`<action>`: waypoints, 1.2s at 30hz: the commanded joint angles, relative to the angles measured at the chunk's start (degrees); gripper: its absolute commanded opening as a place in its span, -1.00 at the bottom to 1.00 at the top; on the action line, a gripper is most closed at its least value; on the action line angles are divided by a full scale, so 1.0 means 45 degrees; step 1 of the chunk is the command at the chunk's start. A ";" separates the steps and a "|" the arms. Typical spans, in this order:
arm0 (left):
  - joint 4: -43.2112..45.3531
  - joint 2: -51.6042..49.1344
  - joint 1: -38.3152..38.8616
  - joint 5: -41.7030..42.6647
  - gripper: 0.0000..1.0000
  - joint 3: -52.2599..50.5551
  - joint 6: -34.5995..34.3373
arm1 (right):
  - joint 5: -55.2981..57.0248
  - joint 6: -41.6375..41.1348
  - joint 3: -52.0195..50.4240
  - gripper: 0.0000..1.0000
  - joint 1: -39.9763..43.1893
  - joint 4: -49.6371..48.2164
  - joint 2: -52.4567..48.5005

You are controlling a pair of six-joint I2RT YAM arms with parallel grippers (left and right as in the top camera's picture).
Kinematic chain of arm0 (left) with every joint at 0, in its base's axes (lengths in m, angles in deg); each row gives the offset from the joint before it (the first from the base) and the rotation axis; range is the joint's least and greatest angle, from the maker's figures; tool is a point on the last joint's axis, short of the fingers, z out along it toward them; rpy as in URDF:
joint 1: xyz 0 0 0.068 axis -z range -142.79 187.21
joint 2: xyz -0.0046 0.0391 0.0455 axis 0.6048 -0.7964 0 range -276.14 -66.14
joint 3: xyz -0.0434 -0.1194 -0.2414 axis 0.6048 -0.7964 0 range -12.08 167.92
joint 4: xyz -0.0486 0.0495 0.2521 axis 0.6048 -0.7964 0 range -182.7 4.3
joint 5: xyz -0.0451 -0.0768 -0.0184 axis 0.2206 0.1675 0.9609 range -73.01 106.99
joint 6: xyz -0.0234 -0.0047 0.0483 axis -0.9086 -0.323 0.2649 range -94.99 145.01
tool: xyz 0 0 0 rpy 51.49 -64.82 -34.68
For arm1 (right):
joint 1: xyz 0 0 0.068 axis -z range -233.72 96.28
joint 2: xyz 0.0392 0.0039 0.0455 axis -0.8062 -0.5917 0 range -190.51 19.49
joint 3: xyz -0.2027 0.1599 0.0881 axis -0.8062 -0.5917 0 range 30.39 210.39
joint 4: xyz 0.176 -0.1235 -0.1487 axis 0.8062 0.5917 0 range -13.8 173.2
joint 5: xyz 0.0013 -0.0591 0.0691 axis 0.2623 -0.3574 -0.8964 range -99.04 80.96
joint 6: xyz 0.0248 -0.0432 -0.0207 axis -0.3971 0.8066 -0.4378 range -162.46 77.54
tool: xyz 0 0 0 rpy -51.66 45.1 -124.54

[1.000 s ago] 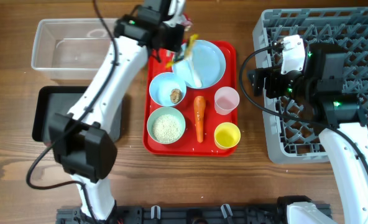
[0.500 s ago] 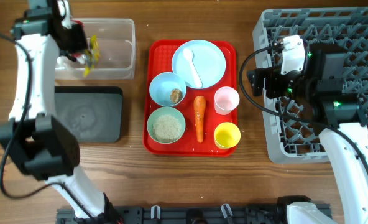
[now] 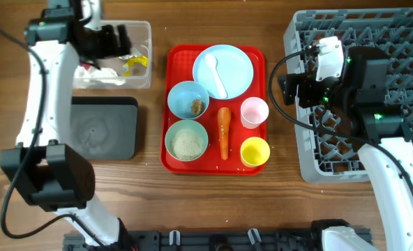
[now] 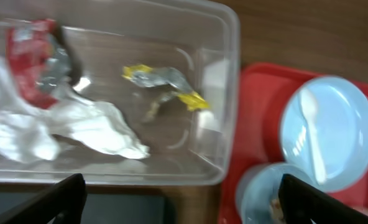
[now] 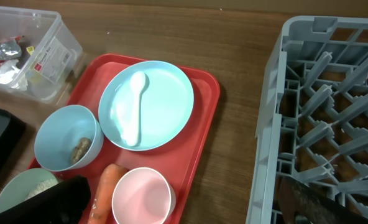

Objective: Sort waste into correct bins and load items into the dishwasher rack
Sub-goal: 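Carry the napkin and wrapper left and drop them into the clear bin, then grasp the blue bowl with the food scrap using the left gripper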

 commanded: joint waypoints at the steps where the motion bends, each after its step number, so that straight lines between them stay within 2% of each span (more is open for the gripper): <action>1: -0.0398 0.0403 0.1661 0.0534 0.97 0.0204 -0.0117 | 0.0068 -0.0345 0.0199 0.99 -0.0010 -0.0049 -0.0083; 5: -0.0656 0.0398 0.3415 0.0491 0.98 0.0204 -0.0719 | -0.0136 -0.0578 0.0199 0.99 -0.0010 -0.0476 -0.0083; 8: -0.0976 0.0398 0.4337 0.0476 0.96 0.0204 -0.1627 | -0.0267 -0.1734 0.0199 0.99 -0.0010 -0.1345 -0.0083; 14: -0.1277 0.0223 0.5552 -0.0243 0.95 0.0199 -0.1690 | -0.0262 -0.1972 0.0199 0.99 -0.0005 -0.2579 -0.0073; 18: -0.1268 -0.0136 0.6105 -0.0306 0.92 0.0180 -0.1685 | -0.0214 -0.2016 0.0204 0.98 0.0214 -0.2608 0.0117; 21: -0.1229 -0.0155 0.6567 -0.1224 0.94 0.0180 -0.1690 | -0.0291 -0.2414 0.0204 0.99 0.0913 -0.2569 0.0486; 26: -0.0418 -0.0389 0.6795 -0.1569 0.99 0.0180 -0.1676 | -0.0277 -0.2293 0.0199 1.00 0.1894 -0.0651 0.2079; 31: -0.0432 -0.1273 0.6858 -0.1953 0.79 0.0131 -0.1676 | 0.0170 -0.1836 0.0175 0.99 0.1904 0.1243 0.1977; 36: -0.0311 -0.2390 0.7645 -0.2453 0.55 -0.0393 -0.0709 | 0.0107 -0.1671 0.0175 0.99 0.1904 0.1384 0.0928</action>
